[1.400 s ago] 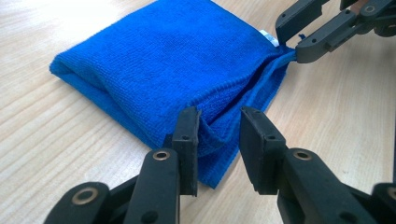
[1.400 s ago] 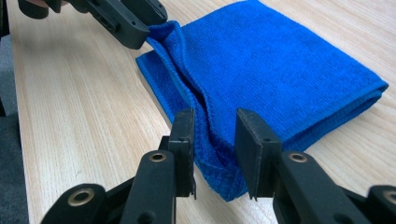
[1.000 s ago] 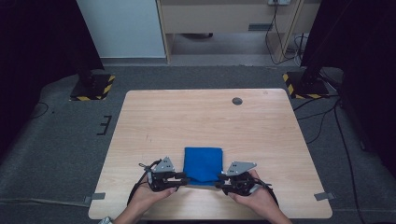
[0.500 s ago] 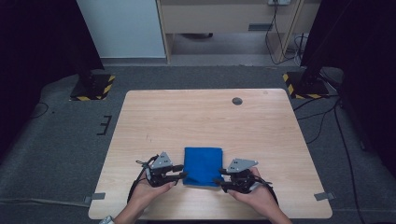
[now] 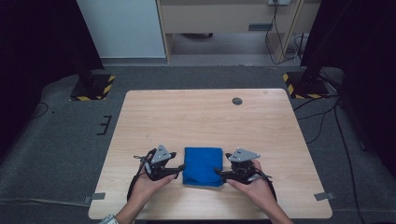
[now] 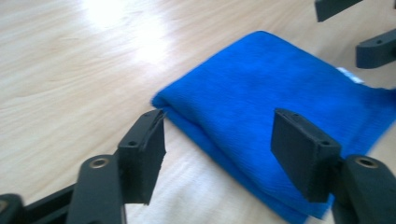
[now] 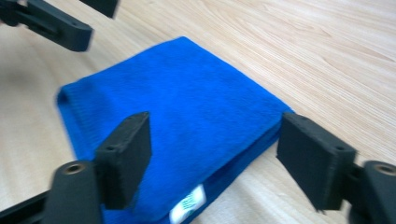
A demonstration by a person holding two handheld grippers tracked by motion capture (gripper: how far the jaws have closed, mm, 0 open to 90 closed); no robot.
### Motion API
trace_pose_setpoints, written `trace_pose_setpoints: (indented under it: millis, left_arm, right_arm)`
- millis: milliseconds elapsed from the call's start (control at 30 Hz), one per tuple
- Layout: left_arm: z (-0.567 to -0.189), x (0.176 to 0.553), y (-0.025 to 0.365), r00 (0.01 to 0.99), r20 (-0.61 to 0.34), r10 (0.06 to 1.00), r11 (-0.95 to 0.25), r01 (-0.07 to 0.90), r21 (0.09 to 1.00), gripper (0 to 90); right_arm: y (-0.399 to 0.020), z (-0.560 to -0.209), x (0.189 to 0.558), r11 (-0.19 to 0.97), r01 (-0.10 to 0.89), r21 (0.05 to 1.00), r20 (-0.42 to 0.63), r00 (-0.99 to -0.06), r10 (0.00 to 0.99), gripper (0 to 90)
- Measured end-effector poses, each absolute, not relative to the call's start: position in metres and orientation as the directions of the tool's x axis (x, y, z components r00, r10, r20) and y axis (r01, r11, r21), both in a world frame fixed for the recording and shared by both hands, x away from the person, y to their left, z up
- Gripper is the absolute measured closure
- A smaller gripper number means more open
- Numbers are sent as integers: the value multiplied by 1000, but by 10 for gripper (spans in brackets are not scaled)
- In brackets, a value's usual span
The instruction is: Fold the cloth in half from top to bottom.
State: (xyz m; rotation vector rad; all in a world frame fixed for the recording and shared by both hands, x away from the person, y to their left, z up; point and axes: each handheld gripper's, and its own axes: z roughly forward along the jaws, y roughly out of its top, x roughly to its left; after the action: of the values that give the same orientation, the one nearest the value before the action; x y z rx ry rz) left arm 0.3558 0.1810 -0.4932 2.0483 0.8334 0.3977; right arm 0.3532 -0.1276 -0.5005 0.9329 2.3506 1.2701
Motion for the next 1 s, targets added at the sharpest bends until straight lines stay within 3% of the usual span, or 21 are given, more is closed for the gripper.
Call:
trace_pose_setpoints:
  millis: [333,1000]
  left_arm:
    - [-494,370,187,678,-17,735,-381,434,816,175]
    - [-508,402,220,578,-1,816,-364,515,776,80]
  right_arm:
    - [-125,-498,369,387,393,834,26,-729,684,112]
    - [-148,-494,398,322,436,841,50,-654,755,102]
